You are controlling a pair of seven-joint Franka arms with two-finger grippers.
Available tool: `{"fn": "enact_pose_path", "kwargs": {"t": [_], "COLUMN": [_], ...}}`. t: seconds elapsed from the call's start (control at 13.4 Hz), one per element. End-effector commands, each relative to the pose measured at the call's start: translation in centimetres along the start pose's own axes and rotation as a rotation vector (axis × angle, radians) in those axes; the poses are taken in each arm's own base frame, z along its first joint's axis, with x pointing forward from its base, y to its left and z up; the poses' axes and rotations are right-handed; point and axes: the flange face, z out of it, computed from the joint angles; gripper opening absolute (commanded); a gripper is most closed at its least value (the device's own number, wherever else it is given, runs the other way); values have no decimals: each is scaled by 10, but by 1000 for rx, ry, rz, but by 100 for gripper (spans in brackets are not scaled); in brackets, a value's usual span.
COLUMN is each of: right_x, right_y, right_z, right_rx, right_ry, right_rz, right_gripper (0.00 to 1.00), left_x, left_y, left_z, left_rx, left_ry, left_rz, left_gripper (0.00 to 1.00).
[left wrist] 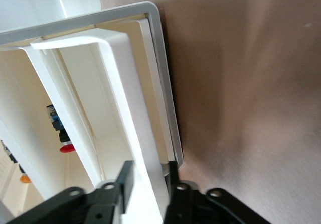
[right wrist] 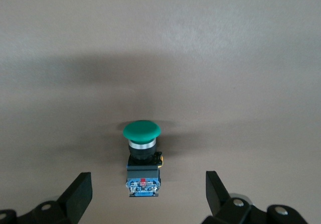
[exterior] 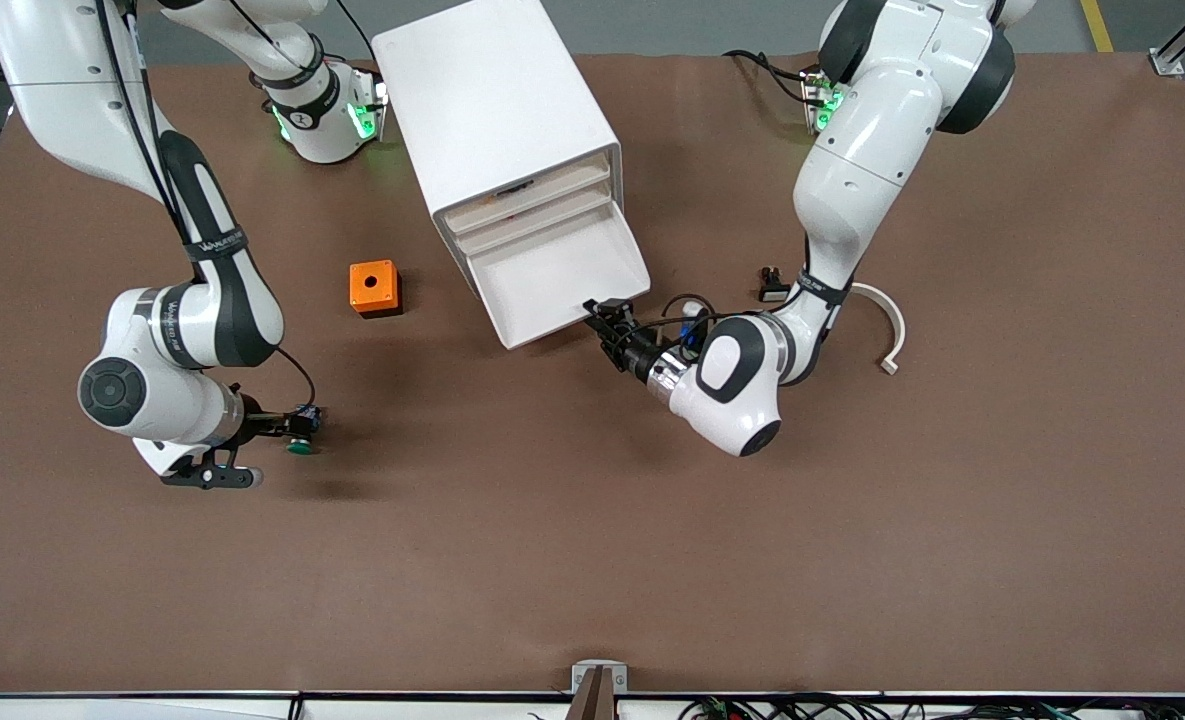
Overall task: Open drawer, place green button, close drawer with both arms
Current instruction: 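Pull the drawer open with the left gripper while the right gripper reaches the button, then grasp the green push button with the right gripper while the left gripper withdraws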
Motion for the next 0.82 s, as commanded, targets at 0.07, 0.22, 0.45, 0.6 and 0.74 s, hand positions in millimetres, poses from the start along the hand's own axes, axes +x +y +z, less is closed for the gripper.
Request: {"fn": "enact_pose_path", "kwargs": {"t": [0.07,0.22,0.45,0.6,0.74], "right_x": [-5,-5,-14,-15,-16], "right_y": [0,-3,-14,-13,-12], "right_z": [27,41,52,54,56], "right_rx": [-1,0,-9,-9,-10], "right_ry": [1,0,-24,-28,-34], "right_rz": [20,42,109,110,110], "right_gripper": [100,100,100,100,100], "left_x": [-11,-16,-1,18,24], "left_y": [-26,-43,-54,-62,-78], "left_z": [-36,-81,-160,-202,-228], "left_rx": [-1,-23,-84,-112,-195], "left_ry": [-19,8,-35,-28,43], "left_rz": [59,117,269,380,422], "left_gripper": [100,100,100,100,100]}}
